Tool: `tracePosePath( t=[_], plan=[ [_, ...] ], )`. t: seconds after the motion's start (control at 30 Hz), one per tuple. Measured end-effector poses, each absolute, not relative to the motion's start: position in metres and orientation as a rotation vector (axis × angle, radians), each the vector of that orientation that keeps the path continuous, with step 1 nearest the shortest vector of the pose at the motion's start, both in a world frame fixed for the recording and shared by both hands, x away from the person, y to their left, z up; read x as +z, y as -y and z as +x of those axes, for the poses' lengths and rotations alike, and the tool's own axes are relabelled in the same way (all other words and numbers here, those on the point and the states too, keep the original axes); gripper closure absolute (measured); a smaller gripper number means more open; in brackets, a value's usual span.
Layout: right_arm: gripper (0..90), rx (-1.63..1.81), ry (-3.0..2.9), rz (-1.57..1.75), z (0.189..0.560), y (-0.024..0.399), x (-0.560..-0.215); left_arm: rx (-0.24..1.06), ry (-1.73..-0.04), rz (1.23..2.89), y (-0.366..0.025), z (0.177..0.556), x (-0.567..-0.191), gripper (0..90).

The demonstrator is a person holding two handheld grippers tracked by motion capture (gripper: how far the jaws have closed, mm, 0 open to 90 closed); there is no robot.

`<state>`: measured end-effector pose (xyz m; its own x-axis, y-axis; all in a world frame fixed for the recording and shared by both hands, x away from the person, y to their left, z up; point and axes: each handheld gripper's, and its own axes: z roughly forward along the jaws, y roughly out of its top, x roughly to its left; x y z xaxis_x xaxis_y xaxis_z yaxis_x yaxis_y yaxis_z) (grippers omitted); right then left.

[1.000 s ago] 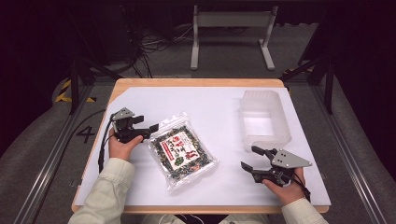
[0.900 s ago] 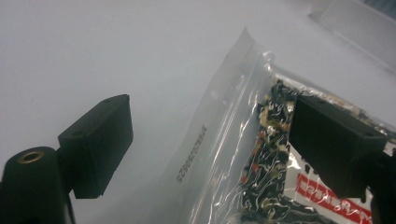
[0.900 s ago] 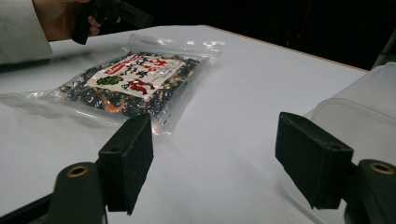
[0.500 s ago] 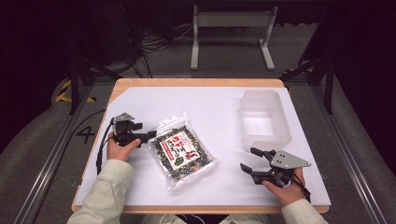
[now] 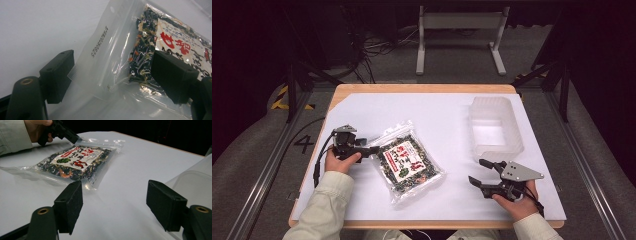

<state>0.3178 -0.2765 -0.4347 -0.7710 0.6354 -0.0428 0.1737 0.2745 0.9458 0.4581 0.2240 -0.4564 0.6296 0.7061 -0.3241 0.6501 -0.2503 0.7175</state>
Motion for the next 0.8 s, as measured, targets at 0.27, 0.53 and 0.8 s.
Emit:
tracePosePath(
  t=[0.27, 0.53, 0.8],
  plan=[
    [30.7, 1.509, -2.146, 0.72, 0.318, 0.275, -0.435, 0.097, -1.047, 1.992, -0.222, 0.454, -0.456, 31.5],
    [31.6, 1.505, -2.156, 0.711, 0.318, 0.273, -0.436, 0.133, -1.017, 1.985, -0.221, 0.447, -0.457, 43.9],
    [31.8, 1.502, -2.165, 0.7, 0.318, 0.271, -0.436, 0.146, -0.995, 1.985, -0.219, 0.442, -0.455, 53.3]
  ],
)
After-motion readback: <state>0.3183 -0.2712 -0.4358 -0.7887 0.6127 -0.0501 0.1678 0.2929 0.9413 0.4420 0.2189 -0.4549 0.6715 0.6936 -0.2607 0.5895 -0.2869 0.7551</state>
